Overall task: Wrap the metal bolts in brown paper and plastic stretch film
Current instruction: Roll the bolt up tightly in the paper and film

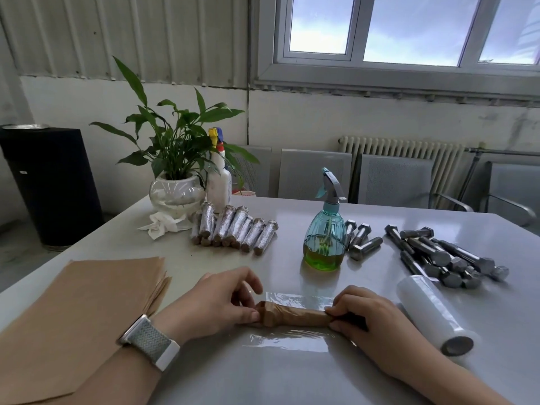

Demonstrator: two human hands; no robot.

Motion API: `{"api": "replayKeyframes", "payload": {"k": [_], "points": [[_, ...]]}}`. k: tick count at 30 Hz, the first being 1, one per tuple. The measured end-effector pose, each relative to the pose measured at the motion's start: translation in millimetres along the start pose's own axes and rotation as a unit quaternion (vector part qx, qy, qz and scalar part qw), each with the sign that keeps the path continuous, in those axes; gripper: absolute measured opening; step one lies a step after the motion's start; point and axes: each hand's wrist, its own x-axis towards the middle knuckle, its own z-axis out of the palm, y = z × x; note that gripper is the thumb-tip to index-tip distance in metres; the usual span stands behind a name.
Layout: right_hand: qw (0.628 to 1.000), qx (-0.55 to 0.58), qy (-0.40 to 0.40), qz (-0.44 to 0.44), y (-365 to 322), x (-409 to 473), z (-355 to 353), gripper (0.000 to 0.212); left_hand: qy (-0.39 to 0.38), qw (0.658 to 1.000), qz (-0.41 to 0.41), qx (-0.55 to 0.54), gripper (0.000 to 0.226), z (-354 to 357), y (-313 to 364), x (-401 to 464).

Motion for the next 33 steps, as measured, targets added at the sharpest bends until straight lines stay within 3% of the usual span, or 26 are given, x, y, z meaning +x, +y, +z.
{"api": "replayKeyframes", "payload": {"k": [6,13,19,24,29,33], "points": [[1.000,0.006,0.002,0.008,-1,-1,1,0.009,0.028,0.992,0.045,0.111,0.018,4,6,0],[1.000,0.005,0.011,0.009,-1,0,3,0.009,0.066,0.979,0.016,0.192,0.012,12,16,-3],[1.000,0.003,0.012,0.006,0,-1,3,0.008,-0.056,0.974,-0.056,0.214,0.008,0,33,9],[1.000,0.005,0.008,0.009,1,-1,3,0.009,-0.160,0.960,-0.140,0.181,0.028,-12,39,22],[1.000,0.010,0.000,0.012,1,-1,3,0.009,-0.199,0.934,-0.178,0.237,0.035,-15,48,24],[1.000,0.016,-0.007,0.015,1,-2,2,0.010,-0.191,0.949,-0.196,0.157,0.016,-14,57,29]]}}
